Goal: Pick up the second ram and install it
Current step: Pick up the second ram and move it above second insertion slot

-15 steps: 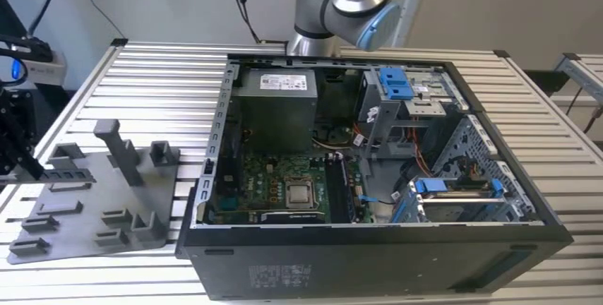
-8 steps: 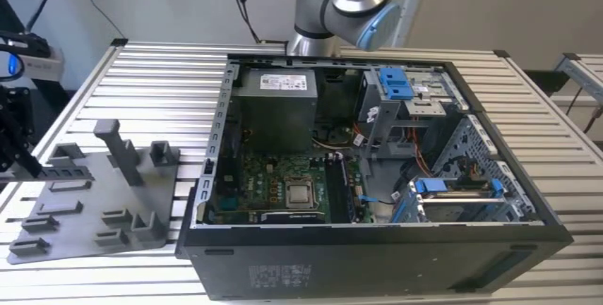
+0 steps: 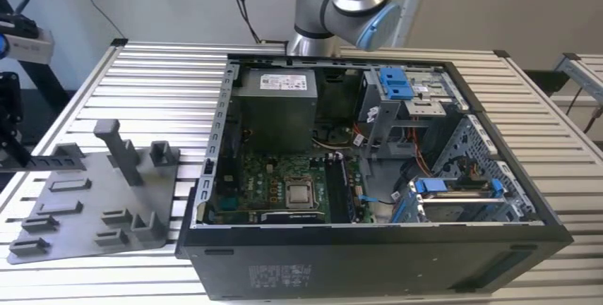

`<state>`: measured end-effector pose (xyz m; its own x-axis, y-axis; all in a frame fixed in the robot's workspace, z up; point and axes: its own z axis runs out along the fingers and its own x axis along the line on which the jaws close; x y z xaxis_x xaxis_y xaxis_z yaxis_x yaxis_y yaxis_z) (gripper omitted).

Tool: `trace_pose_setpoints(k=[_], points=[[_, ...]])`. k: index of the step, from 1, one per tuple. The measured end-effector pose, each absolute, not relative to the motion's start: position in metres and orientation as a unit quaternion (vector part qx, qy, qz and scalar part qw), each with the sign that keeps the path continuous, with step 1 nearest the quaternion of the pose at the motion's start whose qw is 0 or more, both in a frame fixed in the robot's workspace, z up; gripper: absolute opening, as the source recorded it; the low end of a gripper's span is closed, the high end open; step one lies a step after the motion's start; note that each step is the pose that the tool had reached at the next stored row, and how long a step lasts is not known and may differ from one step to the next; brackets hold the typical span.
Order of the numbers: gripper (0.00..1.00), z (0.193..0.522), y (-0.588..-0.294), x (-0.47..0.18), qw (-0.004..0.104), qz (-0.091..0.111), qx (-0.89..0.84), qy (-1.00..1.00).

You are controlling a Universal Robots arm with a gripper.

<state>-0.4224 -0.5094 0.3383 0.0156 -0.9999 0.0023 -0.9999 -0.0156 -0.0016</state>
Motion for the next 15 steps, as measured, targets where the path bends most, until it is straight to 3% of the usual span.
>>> trace_pose_setpoints(k=[15], points=[[0.14, 0.375, -0.509, -0.422, 0.001, 0.001, 0.713, -0.702]])
